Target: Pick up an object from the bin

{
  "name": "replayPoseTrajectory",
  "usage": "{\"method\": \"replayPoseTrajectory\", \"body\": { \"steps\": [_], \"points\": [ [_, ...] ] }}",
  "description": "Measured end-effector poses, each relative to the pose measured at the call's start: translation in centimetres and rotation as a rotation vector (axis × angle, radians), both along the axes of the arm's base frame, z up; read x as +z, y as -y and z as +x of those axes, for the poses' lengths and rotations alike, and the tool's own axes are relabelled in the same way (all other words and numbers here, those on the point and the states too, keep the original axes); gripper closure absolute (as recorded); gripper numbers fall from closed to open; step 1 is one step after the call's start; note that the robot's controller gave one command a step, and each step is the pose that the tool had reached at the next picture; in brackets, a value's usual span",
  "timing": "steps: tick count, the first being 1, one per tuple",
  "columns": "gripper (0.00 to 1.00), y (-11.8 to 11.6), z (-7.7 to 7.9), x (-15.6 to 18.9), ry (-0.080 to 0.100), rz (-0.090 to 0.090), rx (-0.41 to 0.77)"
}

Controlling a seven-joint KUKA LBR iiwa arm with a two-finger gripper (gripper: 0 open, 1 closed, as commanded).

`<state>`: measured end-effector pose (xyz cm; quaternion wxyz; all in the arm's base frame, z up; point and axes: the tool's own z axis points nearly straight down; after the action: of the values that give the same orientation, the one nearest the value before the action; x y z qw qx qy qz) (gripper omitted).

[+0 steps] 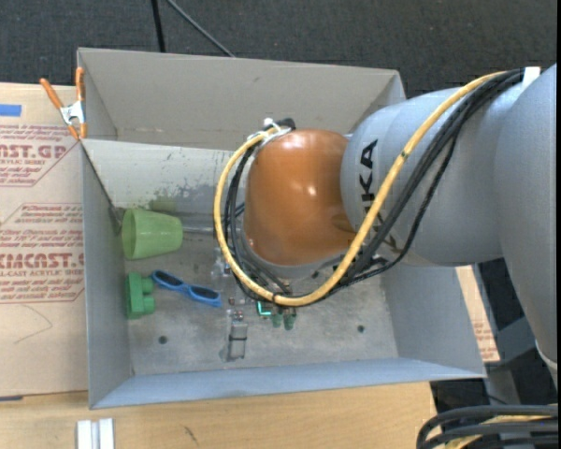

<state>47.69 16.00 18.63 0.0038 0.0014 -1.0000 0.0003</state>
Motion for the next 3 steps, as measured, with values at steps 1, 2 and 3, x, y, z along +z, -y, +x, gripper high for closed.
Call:
{"method": "replayPoseTrajectory", "body": {
  "steps": [1, 2, 3],
  "points": [
    [0.00, 5.5, 2.3, -7.2, 0.004, -0.004, -0.602],
    [0.00, 1.0, 11.0, -11.9, 0.009, 0.001, -0.514],
    [1.00, 1.2, 10.8, -11.6, 0.007, 0.000, -0.517]
  ]
}}
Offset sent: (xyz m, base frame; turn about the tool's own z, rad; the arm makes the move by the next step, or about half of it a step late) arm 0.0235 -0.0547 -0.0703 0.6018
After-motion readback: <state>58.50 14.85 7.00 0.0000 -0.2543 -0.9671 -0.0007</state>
